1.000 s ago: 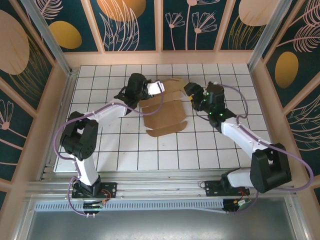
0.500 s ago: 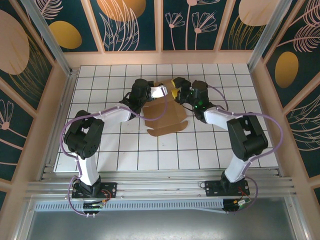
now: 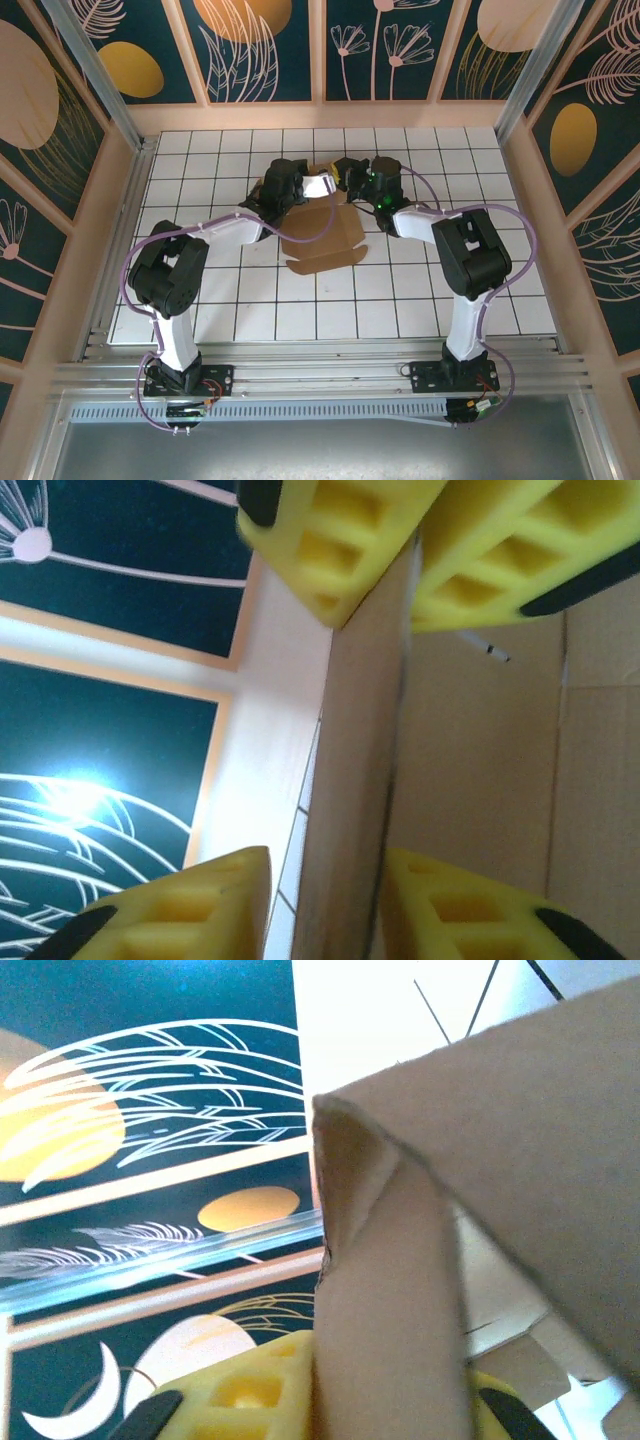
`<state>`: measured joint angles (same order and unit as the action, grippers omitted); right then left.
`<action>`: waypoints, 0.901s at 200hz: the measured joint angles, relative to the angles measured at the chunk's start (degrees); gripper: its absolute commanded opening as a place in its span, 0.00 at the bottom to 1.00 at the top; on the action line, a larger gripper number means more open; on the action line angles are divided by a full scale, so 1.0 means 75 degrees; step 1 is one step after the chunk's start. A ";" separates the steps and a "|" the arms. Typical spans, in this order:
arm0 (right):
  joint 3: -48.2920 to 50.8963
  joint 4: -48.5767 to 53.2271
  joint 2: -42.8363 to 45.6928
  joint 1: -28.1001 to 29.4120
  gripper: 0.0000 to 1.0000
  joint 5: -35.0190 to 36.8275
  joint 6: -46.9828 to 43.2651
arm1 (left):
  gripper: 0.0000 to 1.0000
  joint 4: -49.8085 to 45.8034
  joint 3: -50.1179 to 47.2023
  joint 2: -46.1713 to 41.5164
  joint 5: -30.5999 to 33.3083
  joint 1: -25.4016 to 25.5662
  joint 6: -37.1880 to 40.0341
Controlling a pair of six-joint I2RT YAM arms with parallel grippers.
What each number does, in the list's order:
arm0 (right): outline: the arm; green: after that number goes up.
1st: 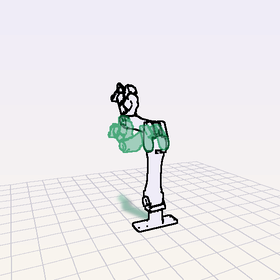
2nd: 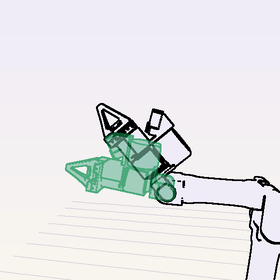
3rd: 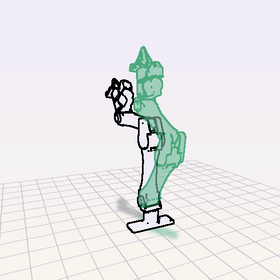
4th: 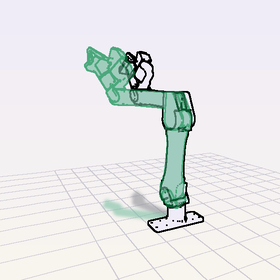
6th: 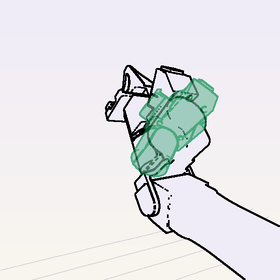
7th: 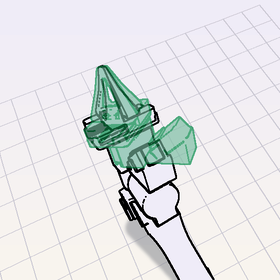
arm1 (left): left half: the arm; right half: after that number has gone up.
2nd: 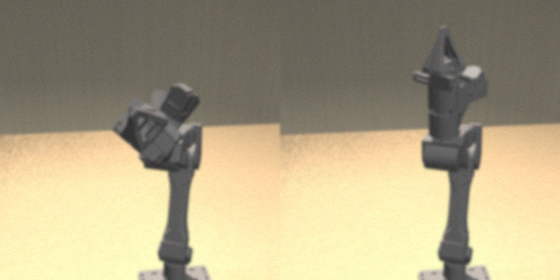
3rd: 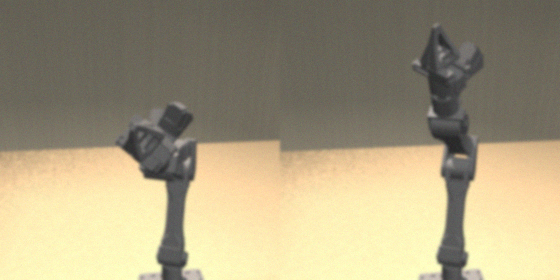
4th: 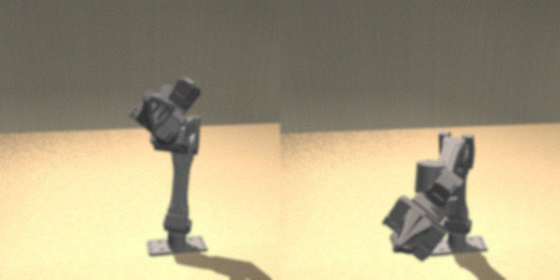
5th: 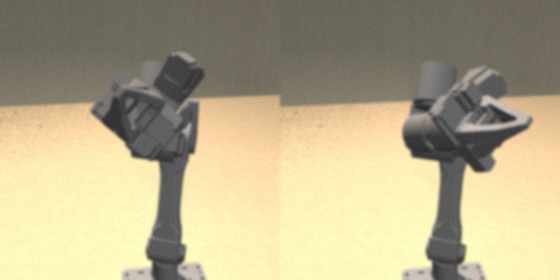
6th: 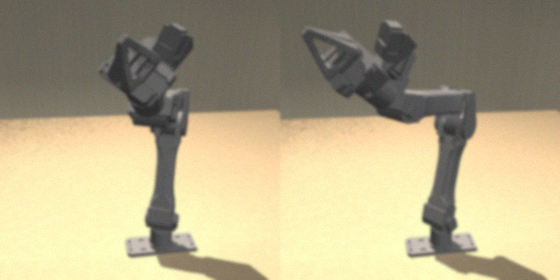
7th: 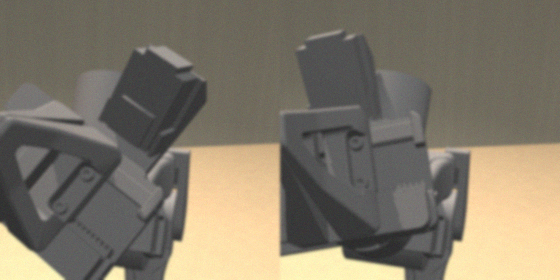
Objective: Fold the paper box
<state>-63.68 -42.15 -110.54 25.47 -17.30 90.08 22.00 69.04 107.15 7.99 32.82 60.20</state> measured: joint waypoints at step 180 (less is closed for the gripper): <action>-0.0003 -0.0012 -0.0140 -0.0251 0.06 -0.0114 -0.0775 | 0.63 -0.3800 0.0825 -0.1029 -0.1411 -0.1271 -1.3662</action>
<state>-63.70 -42.24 -111.59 23.59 -18.15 84.27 -6.50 75.22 99.44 -2.59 23.29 -42.26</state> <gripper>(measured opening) 0.067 0.697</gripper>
